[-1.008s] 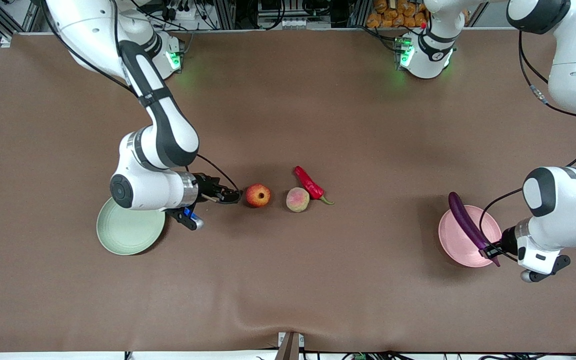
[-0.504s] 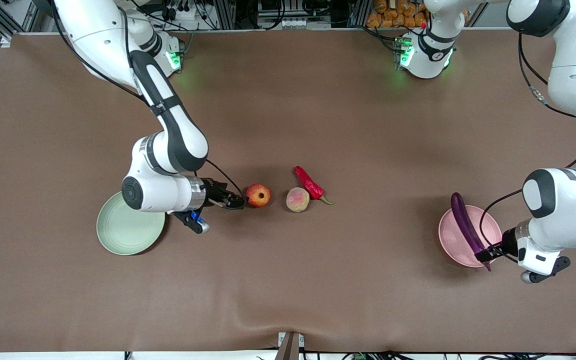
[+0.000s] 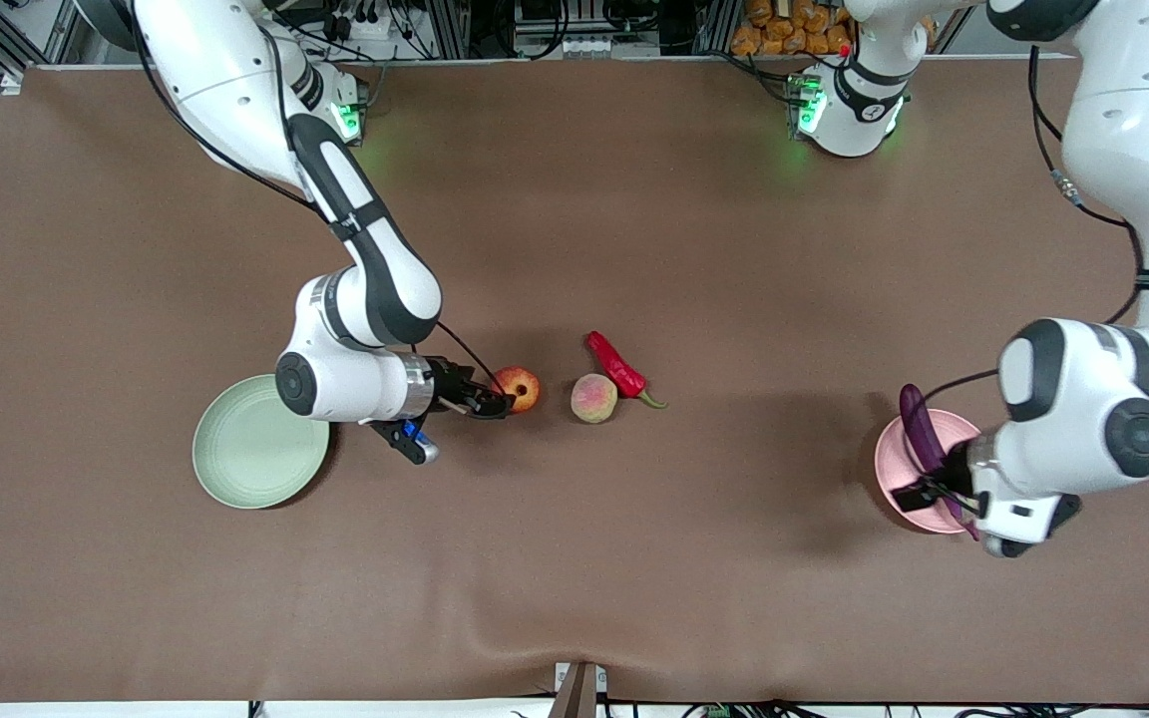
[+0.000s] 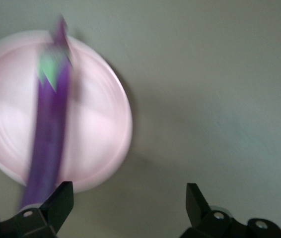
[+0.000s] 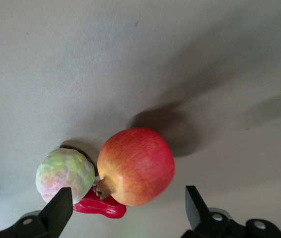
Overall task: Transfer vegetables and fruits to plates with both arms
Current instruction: 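Lower the eggplant onto the pink plate while the right gripper approaches the apple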
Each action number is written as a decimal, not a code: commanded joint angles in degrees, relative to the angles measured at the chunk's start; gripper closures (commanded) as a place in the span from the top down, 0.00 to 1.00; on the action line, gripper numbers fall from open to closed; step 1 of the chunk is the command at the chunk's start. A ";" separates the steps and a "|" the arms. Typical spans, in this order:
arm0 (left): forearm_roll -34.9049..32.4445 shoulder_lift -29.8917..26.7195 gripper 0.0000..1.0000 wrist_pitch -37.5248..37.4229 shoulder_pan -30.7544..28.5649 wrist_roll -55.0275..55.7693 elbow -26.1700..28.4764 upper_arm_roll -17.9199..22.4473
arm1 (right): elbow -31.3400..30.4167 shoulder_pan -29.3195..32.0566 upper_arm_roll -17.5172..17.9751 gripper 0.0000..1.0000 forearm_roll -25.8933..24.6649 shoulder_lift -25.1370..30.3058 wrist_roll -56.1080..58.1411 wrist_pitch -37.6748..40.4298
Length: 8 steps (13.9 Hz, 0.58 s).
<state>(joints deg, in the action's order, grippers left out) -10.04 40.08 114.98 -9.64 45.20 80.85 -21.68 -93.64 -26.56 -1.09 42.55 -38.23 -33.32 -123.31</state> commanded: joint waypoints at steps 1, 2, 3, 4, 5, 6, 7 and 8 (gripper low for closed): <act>0.99 -3.07 1.00 -0.99 2.25 9.00 4.92 -2.65 | 0.12 -1.74 -0.32 1.00 2.09 -1.49 -0.87 -1.31; 0.81 -3.25 1.00 -0.81 2.34 12.86 6.41 -4.15 | -0.40 -1.92 -0.32 1.00 2.09 -1.67 -0.78 -2.45; 0.81 -3.34 1.00 -0.46 2.69 16.98 7.47 -5.64 | -1.02 -2.18 -0.23 1.00 2.09 -1.67 -0.78 -3.85; 0.81 -3.25 1.00 -0.29 3.30 20.59 8.26 -6.61 | -1.37 -2.79 -0.31 1.00 2.18 -1.67 -0.78 -4.13; 0.81 -3.16 1.00 1.19 4.79 24.72 9.40 -6.71 | -1.72 -3.15 -0.32 1.00 2.09 -1.76 -0.78 -4.30; 0.81 -2.99 1.00 2.95 6.46 29.11 10.55 -6.71 | -1.90 -3.32 -0.32 1.00 2.09 -2.02 -0.69 -4.65; 0.47 -2.64 1.00 4.88 8.21 33.68 11.60 -6.71 | -1.90 -3.59 -0.32 1.00 2.09 -2.20 -0.69 -5.09; 0.46 -2.37 1.00 7.08 9.10 34.94 13.00 -6.71 | -1.90 -3.68 -0.32 1.00 2.09 -2.55 -0.60 -5.36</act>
<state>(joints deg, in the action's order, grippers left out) -10.03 38.86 118.24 -2.56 75.22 90.11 -28.75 -95.04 -29.37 -1.08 43.56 -40.63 -33.50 -127.54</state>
